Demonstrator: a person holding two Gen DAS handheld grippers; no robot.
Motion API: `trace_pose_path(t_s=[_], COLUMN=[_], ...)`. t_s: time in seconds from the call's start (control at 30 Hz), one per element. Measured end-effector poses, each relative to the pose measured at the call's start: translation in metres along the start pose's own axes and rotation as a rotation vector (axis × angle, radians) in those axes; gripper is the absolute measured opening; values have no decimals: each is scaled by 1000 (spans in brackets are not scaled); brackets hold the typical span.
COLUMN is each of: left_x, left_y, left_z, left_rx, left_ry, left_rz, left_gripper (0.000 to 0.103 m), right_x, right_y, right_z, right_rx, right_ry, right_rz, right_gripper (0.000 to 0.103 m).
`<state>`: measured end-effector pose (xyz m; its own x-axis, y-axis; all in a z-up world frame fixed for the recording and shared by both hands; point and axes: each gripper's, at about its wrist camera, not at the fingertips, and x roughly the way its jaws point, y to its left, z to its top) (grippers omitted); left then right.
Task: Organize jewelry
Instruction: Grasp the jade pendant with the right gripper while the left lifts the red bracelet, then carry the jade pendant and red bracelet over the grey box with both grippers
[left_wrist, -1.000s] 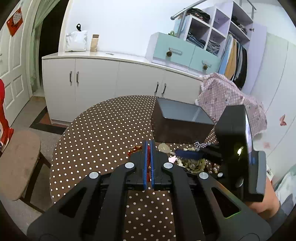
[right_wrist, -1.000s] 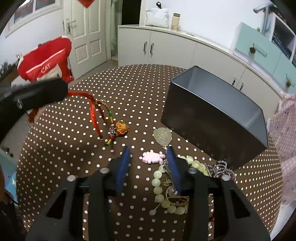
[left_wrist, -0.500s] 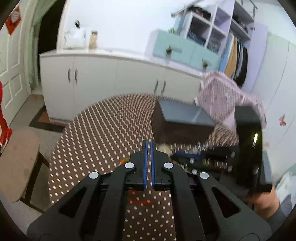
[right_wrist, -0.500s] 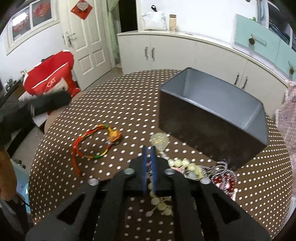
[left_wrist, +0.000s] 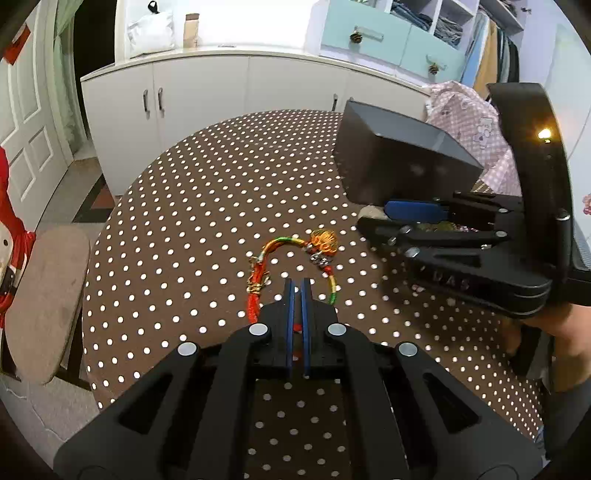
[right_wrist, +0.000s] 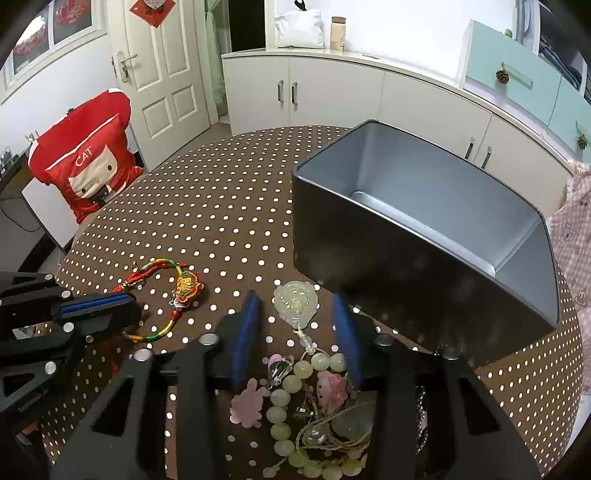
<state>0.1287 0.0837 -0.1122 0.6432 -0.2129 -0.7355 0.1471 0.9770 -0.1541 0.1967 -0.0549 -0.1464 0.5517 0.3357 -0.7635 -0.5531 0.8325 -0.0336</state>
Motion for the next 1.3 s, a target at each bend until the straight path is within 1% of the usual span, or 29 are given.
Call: trace_pose_path(t_s=[0.1, 0.17, 0.2, 0.23, 0.27, 0.3, 0.33, 0.4, 0.5, 0.57, 0.6, 0.67, 0.7, 0.73, 0.8, 0.83, 0.87, 0.9, 0.93, 0.97, 1.0, 1.07, 1.2, 1.3], left_x=[1, 1, 1, 0, -1, -4, -10, -14, -9, -4, 3, 5, 6, 8, 7, 7, 7, 6, 7, 6, 5, 3, 1, -5], left_y=[3, 5, 7, 9, 10, 12, 12, 10, 3, 2, 3, 3, 2, 1, -1, 0, 2, 5, 7, 9, 13, 20, 21, 15], left_z=[0, 0, 0, 0, 0, -1, -1, -1, 0, 1, 1, 2, 2, 3, 5, 6, 7, 7, 9, 8, 9, 8, 7, 8], left_rx=[-11, -18, -21, -30, -36, -41, -47, -37, 5, 10, 1, 7, 14, 28, 45, 48, 46, 41, 32, 26, 10, -11, -34, -36], left_ry=[-2, -3, -4, -3, -11, -26, -61, -79, -57, -32, 5, 14, 19, 26, 25, 23, 19, 17, 13, 10, 5, -1, -13, -38], left_rz=[-2, -3, -5, -7, -16, -20, -7, -6, 31, 43, 54, 66, 80, 110, 139, 138, 136, 133, 128, 125, 127, 120, 120, 86], left_gripper=[4, 4, 8, 17, 54, 82, 82, 82, 82, 82, 81, 79, 73, 70, 51, 45, 36, 29, 26, 19, 10, 7, 6, 6], right_x=[-1, -3, -5, -6, -8, -12, -14, -22, -35, -42, -46, -50, -53, -54, -58, -58, -59, -60, -61, -62, -63, -65, -70, -77], right_y=[3, 2, 1, 0, 0, 1, 1, 0, -2, -4, -5, -6, -8, -8, -9, -9, -9, -8, -8, -8, -7, -8, -8, -10], right_z=[-1, -2, -3, -4, -5, -7, -7, -9, -10, -11, -12, -13, -14, -14, -15, -15, -15, -15, -15, -15, -15, -16, -16, -14], right_rx=[-16, -8, -1, 4, 5, 6, 8, 22, 48, 62, 69, 75, 80, 84, 93, 94, 96, 96, 96, 97, 99, 100, 101, 106], right_ry=[-2, -7, -12, -17, -21, -29, -36, -61, -92, -108, -114, -122, -126, -128, -137, -138, -140, -143, -145, -148, -153, -160, -175, -199], right_rz=[-7, 11, 20, 29, 37, 47, 53, 72, 100, 115, 119, 121, 124, 126, 131, 134, 138, 141, 143, 147, 149, 153, 155, 154], right_gripper=[22, 22, 22, 22, 22, 22, 22, 22, 22, 22, 22, 22, 22, 22, 22, 22, 22, 22, 22, 22, 22, 22, 22, 22])
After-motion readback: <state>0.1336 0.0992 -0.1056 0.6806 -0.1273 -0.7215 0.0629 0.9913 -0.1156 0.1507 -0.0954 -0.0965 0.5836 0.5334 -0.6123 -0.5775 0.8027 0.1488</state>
